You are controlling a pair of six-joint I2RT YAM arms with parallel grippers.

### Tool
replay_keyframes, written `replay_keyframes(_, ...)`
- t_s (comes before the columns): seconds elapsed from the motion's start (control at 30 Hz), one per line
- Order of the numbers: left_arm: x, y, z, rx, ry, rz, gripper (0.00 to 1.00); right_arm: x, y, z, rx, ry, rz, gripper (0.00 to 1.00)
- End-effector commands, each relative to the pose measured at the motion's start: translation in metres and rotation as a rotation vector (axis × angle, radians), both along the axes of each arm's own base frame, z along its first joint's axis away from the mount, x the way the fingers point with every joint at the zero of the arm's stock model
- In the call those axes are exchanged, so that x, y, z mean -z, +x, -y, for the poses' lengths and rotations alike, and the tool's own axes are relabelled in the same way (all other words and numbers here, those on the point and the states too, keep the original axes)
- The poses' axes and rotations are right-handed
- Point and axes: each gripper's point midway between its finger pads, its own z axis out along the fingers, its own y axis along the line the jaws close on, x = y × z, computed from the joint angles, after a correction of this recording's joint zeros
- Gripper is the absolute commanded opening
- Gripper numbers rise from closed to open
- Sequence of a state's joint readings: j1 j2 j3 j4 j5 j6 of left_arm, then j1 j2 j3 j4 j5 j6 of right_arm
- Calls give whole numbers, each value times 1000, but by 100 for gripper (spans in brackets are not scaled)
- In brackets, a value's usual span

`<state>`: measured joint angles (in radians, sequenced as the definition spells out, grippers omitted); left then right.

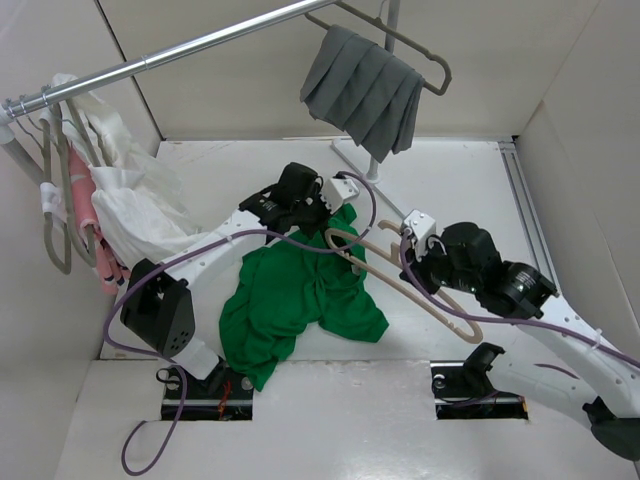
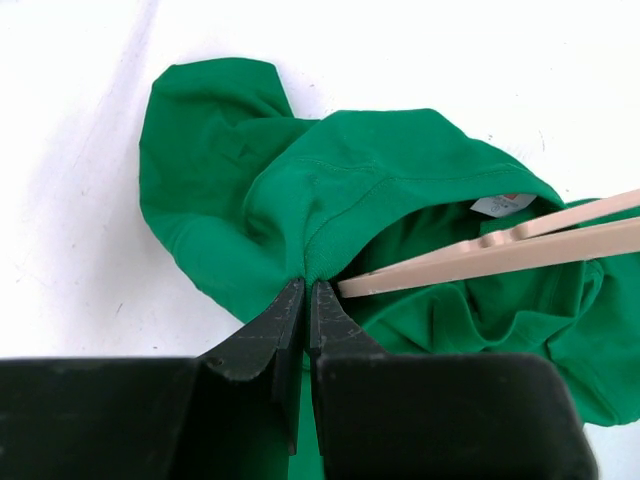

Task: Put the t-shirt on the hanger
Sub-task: Place tshirt on hanger

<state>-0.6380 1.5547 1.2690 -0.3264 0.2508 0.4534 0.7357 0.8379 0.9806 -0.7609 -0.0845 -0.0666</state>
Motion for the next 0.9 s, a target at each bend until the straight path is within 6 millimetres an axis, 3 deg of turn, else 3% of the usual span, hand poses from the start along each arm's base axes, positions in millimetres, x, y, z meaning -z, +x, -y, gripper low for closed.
replay_keyframes(0.0,-18,3,5,7,-35,37,0,0,5,-2,18,12,26,0)
replay_keyframes(0.13,-21,-4,12,16,-80,-6,0,16,11,-5,30,2,27,0)
replay_keyframes(0.2,-34,-8,17,9,-122,-36,0,23,19,-14,45,24,19,0)
replay_keyframes(0.33,-56,-17,30,16,-210,-97,0,2,43,-38,55,123,96,0)
replay_keyframes(0.37,-55,-24,32,6,-233,-150,0,-2,53,-33,95,93,121,0)
replay_keyframes(0.4,-64,-26,34,5,-259,-153,0,7,57,-28,126,27,85,0)
replay_keyframes(0.43,-68,-31,34,3,-275,-172,0,-14,67,-28,148,43,126,0)
replay_keyframes(0.5,-78,-41,38,22,-319,-205,0,-25,78,-21,202,40,158,0)
replay_keyframes(0.6,-103,-50,39,53,-383,-176,0,-33,93,-9,294,101,155,0)
replay_keyframes(0.7,-120,-59,32,70,-412,-123,0,-42,96,8,381,132,175,0)
replay_keyframes(0.87,-114,-100,25,274,-417,-91,0,-82,96,4,345,263,330,0)
